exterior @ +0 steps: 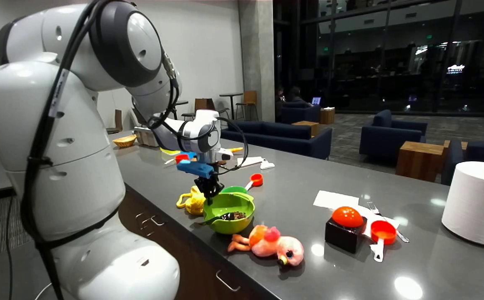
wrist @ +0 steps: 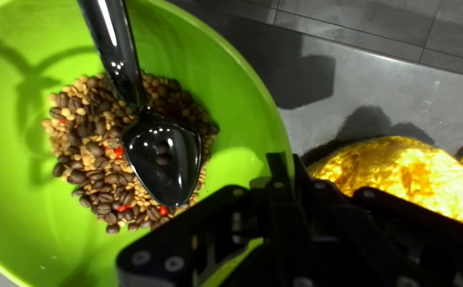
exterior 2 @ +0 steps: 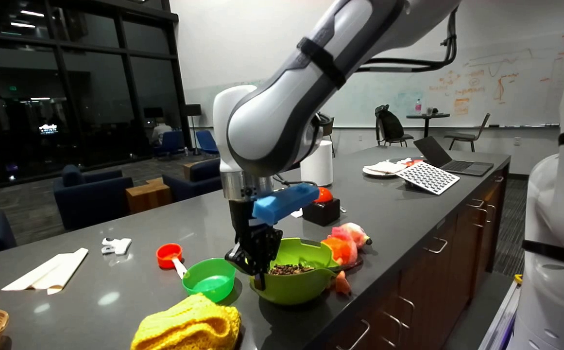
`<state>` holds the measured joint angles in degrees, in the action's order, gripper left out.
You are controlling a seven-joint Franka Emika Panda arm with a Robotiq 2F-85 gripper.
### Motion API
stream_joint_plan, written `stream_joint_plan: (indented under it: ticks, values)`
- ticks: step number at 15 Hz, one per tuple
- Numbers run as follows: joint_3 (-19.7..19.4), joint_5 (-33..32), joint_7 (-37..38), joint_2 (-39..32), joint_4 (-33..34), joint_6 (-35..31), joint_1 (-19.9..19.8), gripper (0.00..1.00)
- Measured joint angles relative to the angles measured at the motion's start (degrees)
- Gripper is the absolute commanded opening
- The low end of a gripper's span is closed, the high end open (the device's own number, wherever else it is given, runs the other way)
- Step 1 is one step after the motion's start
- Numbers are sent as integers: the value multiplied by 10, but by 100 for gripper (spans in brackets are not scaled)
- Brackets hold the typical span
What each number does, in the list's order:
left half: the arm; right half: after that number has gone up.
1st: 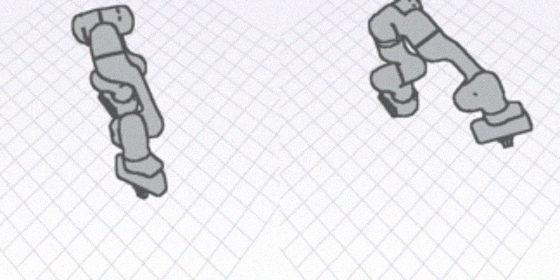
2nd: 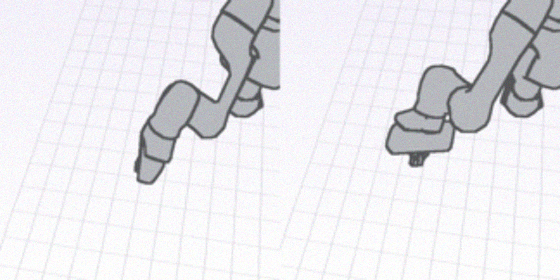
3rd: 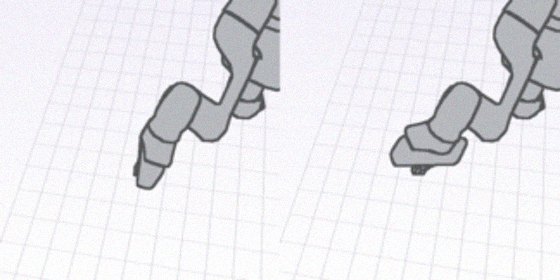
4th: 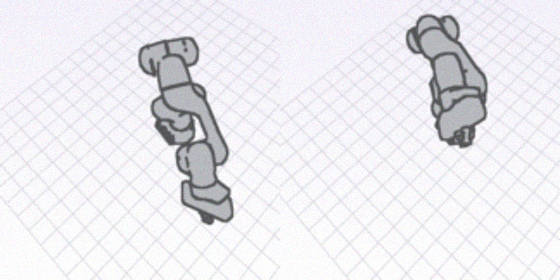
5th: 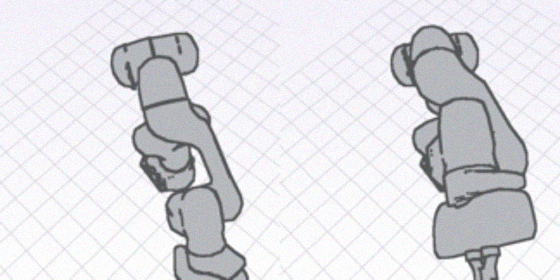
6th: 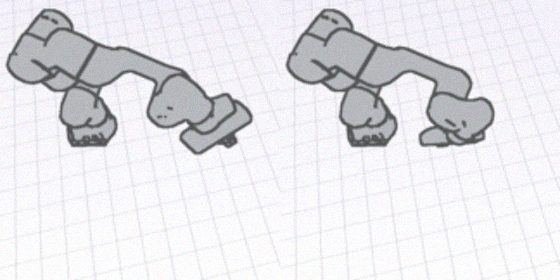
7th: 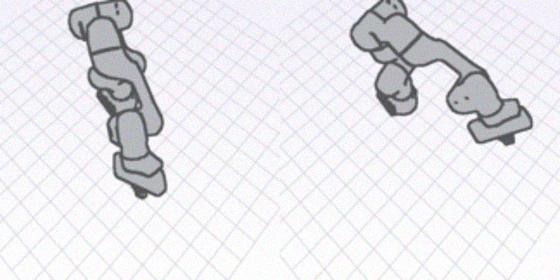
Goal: Move the bowl to the left
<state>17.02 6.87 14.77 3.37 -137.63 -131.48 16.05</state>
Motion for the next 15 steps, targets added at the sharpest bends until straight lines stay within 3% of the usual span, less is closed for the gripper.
stream_joint_plan:
  ticks: [10, 12, 15]
  values:
    - [2, 5, -23, -15, 1, -5, 8, 1]
    - [2, 5, -26, -15, 1, -4, 8, 32]
    - [2, 5, -31, -18, 4, -4, 9, 49]
